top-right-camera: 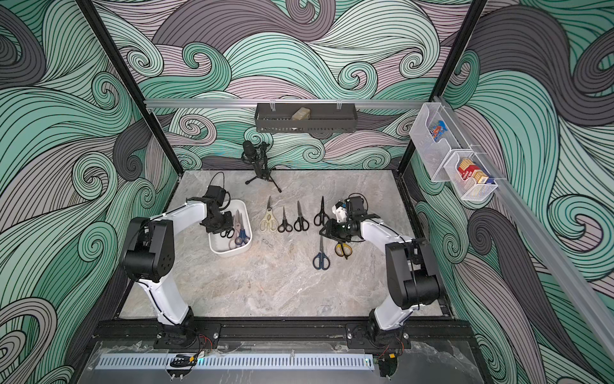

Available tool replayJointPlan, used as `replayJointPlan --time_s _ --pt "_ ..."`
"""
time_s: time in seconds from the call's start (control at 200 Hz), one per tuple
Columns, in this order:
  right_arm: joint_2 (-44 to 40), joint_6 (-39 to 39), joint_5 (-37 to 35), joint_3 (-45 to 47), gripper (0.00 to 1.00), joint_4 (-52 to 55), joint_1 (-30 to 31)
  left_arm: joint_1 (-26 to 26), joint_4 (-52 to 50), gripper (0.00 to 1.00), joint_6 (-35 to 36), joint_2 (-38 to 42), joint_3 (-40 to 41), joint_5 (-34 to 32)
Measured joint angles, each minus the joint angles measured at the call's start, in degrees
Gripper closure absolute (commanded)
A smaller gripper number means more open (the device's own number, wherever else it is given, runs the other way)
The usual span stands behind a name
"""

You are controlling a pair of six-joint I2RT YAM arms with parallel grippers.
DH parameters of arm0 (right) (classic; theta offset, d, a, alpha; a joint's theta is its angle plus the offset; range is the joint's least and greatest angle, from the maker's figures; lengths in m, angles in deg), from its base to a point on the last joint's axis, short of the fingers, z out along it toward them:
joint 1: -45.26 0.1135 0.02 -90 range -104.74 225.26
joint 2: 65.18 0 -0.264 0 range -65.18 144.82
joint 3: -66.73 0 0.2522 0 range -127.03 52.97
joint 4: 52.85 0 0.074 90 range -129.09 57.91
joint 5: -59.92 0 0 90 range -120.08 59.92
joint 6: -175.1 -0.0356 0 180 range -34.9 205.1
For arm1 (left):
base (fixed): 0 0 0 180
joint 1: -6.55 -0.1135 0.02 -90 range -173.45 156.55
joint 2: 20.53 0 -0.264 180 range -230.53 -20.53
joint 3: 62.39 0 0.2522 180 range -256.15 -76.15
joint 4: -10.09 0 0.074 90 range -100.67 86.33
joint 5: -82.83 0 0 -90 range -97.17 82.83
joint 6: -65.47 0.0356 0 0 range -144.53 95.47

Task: Take the scissors out of the storage box
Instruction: Pick up the scissors from the storage box.

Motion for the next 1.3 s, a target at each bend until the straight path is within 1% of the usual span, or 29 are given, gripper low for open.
replayJointPlan --time_s 0.175,0.295,0.34,0.395,0.59,0.826,1.036,1.081,1.141,1.221,1.301 --pt "0.0 0.0 0.0 0.0 0.56 -0.1 0.1 -0.7 0.0 0.69 0.2 0.2 0.1 -0.6" --pt "0.0 0.0 0.0 0.0 0.56 -0.1 0.1 -1.5 0.0 0.72 0.6 0.2 0.1 -1.4" --pt "0.0 0.0 0.0 0.0 0.56 -0.1 0.1 -1.8 0.1 0.76 0.9 0.2 0.1 -1.5" --pt "0.0 0.0 0.0 0.0 0.56 -0.1 0.1 -2.3 0.1 0.77 1.1 0.1 0.1 -1.6" --pt "0.0 0.0 0.0 0.0 0.56 -0.1 0.1 -2.9 0.8 0.77 1.6 0.0 0.3 -1.7" --pt "0.0 0.0 0.0 0.0 0.56 -0.1 0.1 -2.9 2.2 0.76 1.7 0.0 3.8 -0.5" --pt "0.0 0.0 0.0 0.0 0.56 -0.1 0.1 -2.9 3.3 0.77 1.7 1.1 5.2 0.0" --pt "0.0 0.0 0.0 0.0 0.56 -0.1 0.1 -2.9 3.5 0.78 1.7 1.0 5.2 0.0" --pt "0.0 -0.1 0.0 0.0 0.56 -0.1 0.2 -2.9 3.6 0.82 1.6 1.0 5.2 0.0" --pt "0.0 -0.1 0.0 0.0 0.56 -0.1 0.3 -2.9 3.7 0.83 1.7 0.8 5.2 0.0" --pt "0.0 -0.1 0.0 0.0 0.56 -0.1 0.4 -2.9 3.8 0.88 1.7 0.8 5.2 -0.2"
